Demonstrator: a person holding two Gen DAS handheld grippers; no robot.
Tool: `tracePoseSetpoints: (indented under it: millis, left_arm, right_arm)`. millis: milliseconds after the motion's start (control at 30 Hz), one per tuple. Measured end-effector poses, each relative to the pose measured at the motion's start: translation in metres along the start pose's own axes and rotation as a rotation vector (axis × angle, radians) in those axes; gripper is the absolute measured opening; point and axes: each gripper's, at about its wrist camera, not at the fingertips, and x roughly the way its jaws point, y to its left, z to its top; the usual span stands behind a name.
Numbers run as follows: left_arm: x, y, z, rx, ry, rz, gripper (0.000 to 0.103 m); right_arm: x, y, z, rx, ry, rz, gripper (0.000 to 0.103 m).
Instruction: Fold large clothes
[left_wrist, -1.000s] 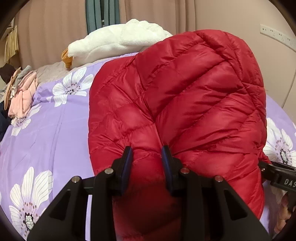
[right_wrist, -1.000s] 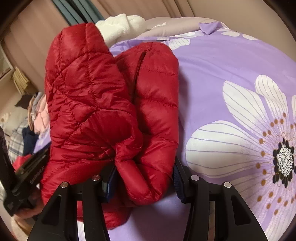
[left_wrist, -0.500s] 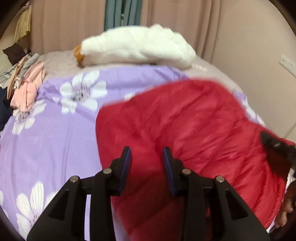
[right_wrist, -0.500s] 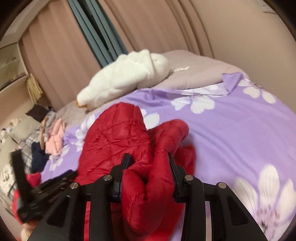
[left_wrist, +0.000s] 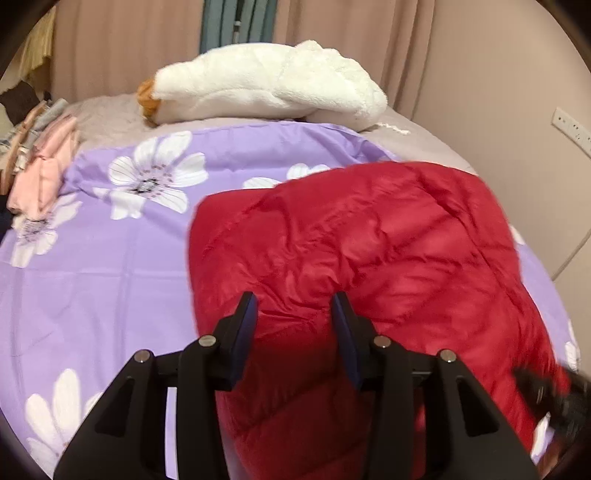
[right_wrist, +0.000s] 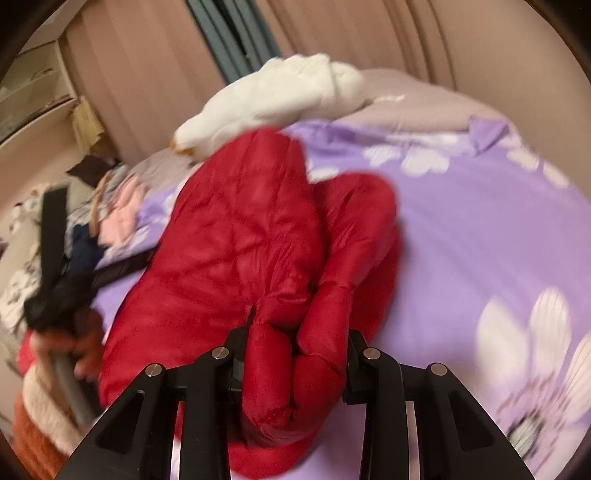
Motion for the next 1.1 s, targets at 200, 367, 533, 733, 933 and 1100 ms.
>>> tracePoseSetpoints:
  millis: [200, 367, 533, 733, 933, 1100]
  left_arm:
    - [-0.009, 0.004, -0.014, -0.046, 0.045, -0.029, 0.050]
    - [-0.016, -0.012, -0.032, 0.057, 0.006, 0.100, 0.050]
    - [-0.020, 0.001, -0.030, 0.022, 0.042, 0.112, 0.048]
    - [-0.043, 0.016, -0.007, 0.009, 0.000, 0.069, 0.048]
    - [-0.013, 0.024, 0.019, 0.020, 0.048, 0.054, 0.048]
    - [0.041, 0.040, -0.004, -0.039, 0.132, 0.035, 0.048]
  right_arm:
    - [-0.002, 0.006, -0.067, 0.023, 0.106, 0.044, 0.034]
    - [-0.007, 0.014, -0.083, -0.019, 0.163, 0.016, 0.034]
    - [-0.047, 0.003, -0.086, 0.010, 0.155, 0.027, 0.034]
    - [-0.118, -0.032, -0.033, 0.042, -0.068, 0.011, 0.034]
    - [-0.066, -0.019, 0.071, -0.048, -0.070, 0.105, 0.034]
    - [0.050, -0.021, 0.089, -0.026, 0.165, 0.081, 0.034]
